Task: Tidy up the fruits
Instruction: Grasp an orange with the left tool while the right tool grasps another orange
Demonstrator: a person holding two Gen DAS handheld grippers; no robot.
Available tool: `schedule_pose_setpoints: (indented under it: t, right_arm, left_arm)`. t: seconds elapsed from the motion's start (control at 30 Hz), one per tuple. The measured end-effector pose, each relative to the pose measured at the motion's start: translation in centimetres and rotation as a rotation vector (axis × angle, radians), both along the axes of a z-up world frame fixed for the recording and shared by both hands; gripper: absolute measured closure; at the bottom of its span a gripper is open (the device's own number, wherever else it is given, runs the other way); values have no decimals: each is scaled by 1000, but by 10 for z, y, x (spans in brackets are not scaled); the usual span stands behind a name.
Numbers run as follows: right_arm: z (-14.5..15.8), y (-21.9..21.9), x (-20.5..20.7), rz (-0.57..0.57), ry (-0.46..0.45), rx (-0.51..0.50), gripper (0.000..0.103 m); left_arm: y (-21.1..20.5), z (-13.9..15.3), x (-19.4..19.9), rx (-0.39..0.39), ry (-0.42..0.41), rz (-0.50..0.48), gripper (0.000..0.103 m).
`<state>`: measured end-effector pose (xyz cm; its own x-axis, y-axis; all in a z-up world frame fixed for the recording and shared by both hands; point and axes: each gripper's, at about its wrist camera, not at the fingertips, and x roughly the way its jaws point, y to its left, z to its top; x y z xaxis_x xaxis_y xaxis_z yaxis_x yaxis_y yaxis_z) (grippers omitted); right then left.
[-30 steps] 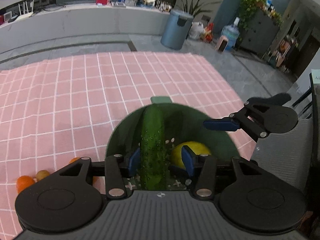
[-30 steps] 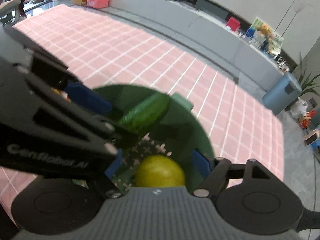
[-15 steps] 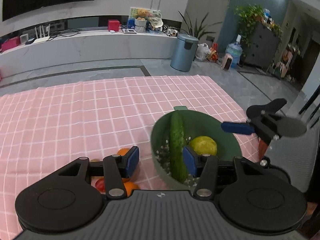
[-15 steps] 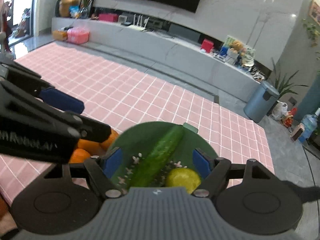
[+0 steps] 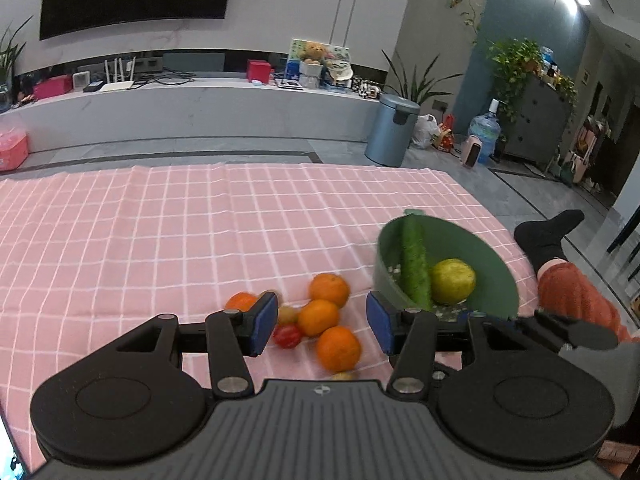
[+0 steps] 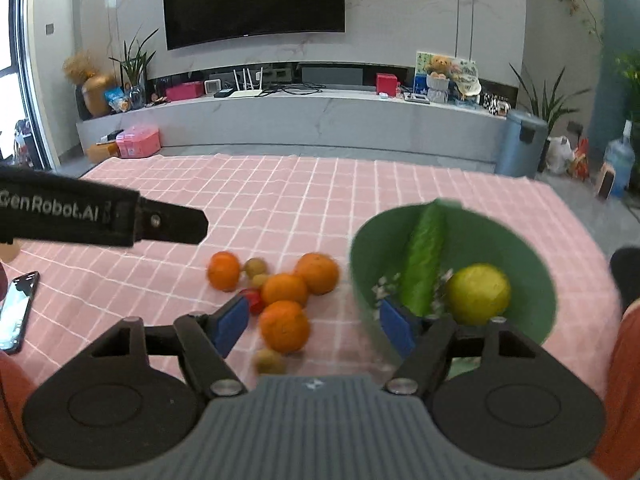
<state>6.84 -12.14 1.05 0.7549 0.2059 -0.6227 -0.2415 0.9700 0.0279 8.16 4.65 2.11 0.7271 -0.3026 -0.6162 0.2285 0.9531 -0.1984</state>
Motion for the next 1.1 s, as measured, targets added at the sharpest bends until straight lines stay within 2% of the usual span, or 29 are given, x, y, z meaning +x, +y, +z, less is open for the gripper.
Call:
schedule_pose_setpoints:
  t: [0.1, 0.27, 0.5, 0.7, 0.83, 1.1]
  right_arm:
    - [-11, 11, -6, 8, 17, 12, 47]
    - [-33, 19, 0, 34, 52, -17, 54]
    - [-54, 18, 28, 8, 71, -1, 55]
    - [-67, 25, 50, 1, 100, 33, 55]
    - [-72, 27, 59, -16, 96, 32, 55]
    - [-76, 23, 68, -19, 126, 69, 59]
  left_arm:
    - [9, -9, -2, -12, 6, -6, 43]
    - [20, -36, 6, -87, 66, 5, 43]
    - [20, -67, 25, -87, 106, 52, 50]
    - [30, -81, 39, -25, 91, 130, 50]
    - [29, -91, 53, -16, 99, 146, 47]
    - [32, -103, 67, -51, 114, 164, 47]
